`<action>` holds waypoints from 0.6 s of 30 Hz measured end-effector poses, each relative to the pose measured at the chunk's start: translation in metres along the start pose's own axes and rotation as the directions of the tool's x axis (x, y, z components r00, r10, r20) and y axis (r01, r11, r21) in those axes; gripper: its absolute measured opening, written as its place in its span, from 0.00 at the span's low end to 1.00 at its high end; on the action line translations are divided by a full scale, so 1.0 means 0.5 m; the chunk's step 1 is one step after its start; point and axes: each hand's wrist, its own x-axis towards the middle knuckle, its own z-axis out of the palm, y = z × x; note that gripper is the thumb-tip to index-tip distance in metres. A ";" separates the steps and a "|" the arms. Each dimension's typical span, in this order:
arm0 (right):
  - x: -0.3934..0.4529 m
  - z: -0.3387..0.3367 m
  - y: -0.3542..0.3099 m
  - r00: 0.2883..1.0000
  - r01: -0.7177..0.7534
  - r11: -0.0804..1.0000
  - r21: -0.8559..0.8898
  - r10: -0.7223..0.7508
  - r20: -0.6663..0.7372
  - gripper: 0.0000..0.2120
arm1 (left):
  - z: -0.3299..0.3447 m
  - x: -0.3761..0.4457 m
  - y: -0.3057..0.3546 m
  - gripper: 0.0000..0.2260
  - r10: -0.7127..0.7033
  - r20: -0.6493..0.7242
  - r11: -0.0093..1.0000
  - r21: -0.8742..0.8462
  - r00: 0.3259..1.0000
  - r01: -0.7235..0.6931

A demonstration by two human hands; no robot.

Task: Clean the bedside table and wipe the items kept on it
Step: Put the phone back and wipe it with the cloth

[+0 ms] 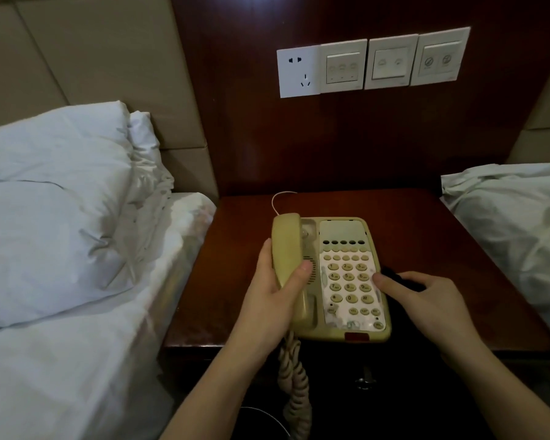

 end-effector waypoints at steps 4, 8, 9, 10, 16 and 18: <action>0.009 0.003 0.010 1.000 -0.013 0.999 -0.035 0.013 0.004 0.28 | 0.013 0.017 -0.001 0.17 -0.016 0.044 0.994 0.105 0.999 0.011; 0.008 0.003 0.009 1.000 0.003 0.999 -0.036 -0.003 -0.001 0.29 | 0.023 0.046 0.010 0.24 -0.084 0.045 0.975 0.210 0.995 0.073; 0.008 0.002 0.009 1.000 0.003 0.999 -0.033 -0.003 0.000 0.29 | 0.021 0.052 0.012 0.25 -0.090 0.025 0.959 0.272 0.996 0.080; 0.009 0.002 0.009 1.000 0.004 1.000 -0.030 -0.004 0.006 0.28 | 0.015 0.054 0.014 0.25 -0.074 -0.006 0.934 0.351 0.997 0.072; 0.015 0.003 0.013 1.000 -0.019 0.999 -0.025 0.020 0.021 0.27 | -0.025 0.041 0.000 0.24 -0.044 -0.047 0.886 0.459 0.998 0.060; 0.015 0.002 0.013 0.999 -0.025 1.000 -0.011 0.026 0.034 0.25 | -0.015 0.035 -0.003 0.25 -0.077 -0.038 0.876 0.475 0.996 0.086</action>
